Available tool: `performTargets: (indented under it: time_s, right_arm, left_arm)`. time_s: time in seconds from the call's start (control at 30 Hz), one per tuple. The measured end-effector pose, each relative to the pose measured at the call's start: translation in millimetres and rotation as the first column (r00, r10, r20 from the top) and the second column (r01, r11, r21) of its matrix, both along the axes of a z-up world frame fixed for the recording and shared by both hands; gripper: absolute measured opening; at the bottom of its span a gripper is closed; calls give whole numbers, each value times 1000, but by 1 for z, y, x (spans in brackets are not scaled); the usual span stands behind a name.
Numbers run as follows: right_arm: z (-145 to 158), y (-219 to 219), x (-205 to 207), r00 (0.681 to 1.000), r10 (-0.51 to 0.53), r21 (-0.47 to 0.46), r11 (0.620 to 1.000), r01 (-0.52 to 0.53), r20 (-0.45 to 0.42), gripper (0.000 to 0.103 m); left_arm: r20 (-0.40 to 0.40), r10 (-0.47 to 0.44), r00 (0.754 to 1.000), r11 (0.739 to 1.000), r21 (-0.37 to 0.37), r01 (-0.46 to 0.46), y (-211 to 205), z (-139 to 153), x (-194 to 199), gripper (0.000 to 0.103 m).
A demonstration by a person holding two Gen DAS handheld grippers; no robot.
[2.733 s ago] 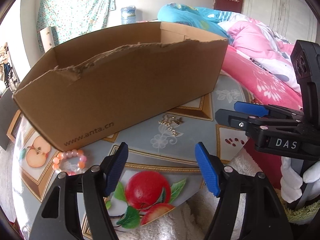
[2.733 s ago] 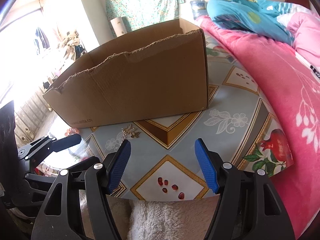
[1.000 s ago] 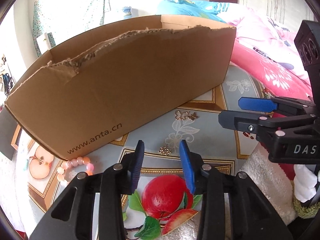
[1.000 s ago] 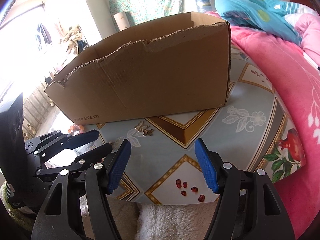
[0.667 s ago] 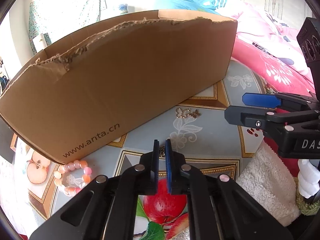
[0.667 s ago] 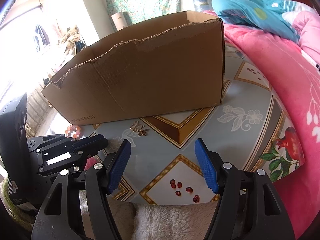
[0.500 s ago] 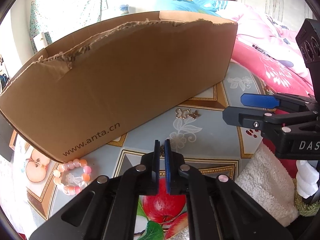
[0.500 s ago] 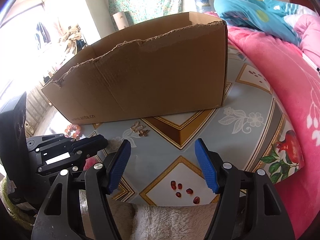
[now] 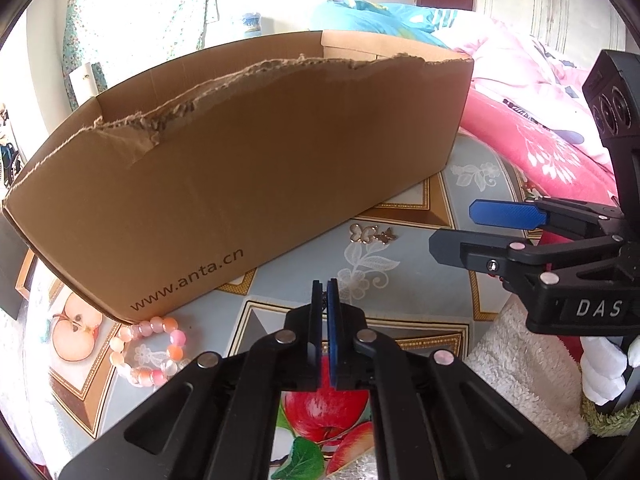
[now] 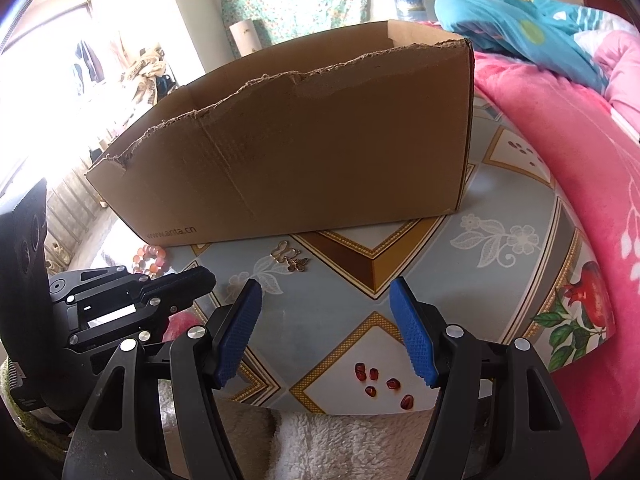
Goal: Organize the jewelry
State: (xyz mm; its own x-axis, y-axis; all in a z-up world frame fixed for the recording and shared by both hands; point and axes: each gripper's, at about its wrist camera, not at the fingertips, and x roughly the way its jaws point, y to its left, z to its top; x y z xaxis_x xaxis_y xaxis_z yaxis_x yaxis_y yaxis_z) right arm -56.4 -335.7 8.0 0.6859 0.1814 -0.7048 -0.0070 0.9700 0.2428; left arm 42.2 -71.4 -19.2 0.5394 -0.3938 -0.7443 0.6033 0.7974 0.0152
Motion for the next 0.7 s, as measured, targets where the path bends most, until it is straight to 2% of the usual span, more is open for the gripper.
performTargets:
  time_s: [0.7]
  right_arm:
    - [0, 3, -1, 1000, -2, 2, 1000, 2, 3, 64]
  left_arm:
    - [6, 15, 1000, 1000, 3, -15, 2, 0, 0, 1]
